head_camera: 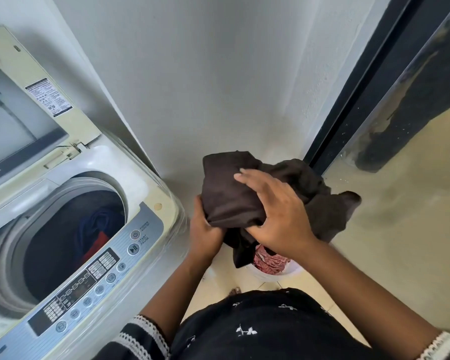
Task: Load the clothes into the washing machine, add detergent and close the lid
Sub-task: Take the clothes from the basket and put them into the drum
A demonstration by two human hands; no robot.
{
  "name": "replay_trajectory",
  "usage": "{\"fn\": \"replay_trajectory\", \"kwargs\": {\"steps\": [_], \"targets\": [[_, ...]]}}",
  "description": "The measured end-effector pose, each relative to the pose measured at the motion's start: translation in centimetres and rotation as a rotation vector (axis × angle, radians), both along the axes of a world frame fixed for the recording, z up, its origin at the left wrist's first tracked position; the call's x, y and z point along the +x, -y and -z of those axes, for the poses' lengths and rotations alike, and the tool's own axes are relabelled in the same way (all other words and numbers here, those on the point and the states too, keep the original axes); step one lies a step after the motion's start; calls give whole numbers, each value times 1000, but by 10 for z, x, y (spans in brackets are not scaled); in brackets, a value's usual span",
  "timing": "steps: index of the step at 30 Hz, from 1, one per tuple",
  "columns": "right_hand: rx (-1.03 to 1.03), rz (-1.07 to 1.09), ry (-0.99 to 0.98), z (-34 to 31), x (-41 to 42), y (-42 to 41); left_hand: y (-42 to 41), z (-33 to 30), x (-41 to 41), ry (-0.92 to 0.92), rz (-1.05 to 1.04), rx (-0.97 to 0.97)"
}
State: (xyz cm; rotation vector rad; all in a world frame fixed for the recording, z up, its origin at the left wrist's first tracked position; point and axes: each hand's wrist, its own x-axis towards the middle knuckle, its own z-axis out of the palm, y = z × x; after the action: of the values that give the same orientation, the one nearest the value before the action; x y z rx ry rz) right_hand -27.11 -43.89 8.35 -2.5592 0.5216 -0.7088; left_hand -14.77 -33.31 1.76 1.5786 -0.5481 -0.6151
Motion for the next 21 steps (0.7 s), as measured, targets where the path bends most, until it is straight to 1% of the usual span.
{"fn": "replay_trajectory", "kwargs": {"steps": [2,3,6,8,11,12,14,15,18,19,21], "targets": [[74,-106,10,-6,0,12,-3,3,4,-185,-6,-56],[98,-126,6,-7,-1,18,-3,6,8,-266,-4,-97],[224,-96,10,5,-10,32,-7,10,21,-450,-30,-195],[442,-86,48,16,-16,38,-11,6,30,-586,-61,-246],[891,-145,87,25,-23,35,-15,-1,39,-769,-72,-371],[1008,-147,78,26,-23,30,-15,-4,41,-817,-74,-424],[1193,-118,68,29,-18,13,-12,-8,43,-865,-24,-460],[1291,-93,113,29,-13,4,-10,-6,43,-884,-24,-453],[1603,7,369,32,1,-16,-6,-6,35,-942,21,-439],[1666,19,436,31,5,-17,-5,-8,31,-965,51,-438],[1716,40,529,31,9,-12,-6,-9,26,-982,101,-427]]}}
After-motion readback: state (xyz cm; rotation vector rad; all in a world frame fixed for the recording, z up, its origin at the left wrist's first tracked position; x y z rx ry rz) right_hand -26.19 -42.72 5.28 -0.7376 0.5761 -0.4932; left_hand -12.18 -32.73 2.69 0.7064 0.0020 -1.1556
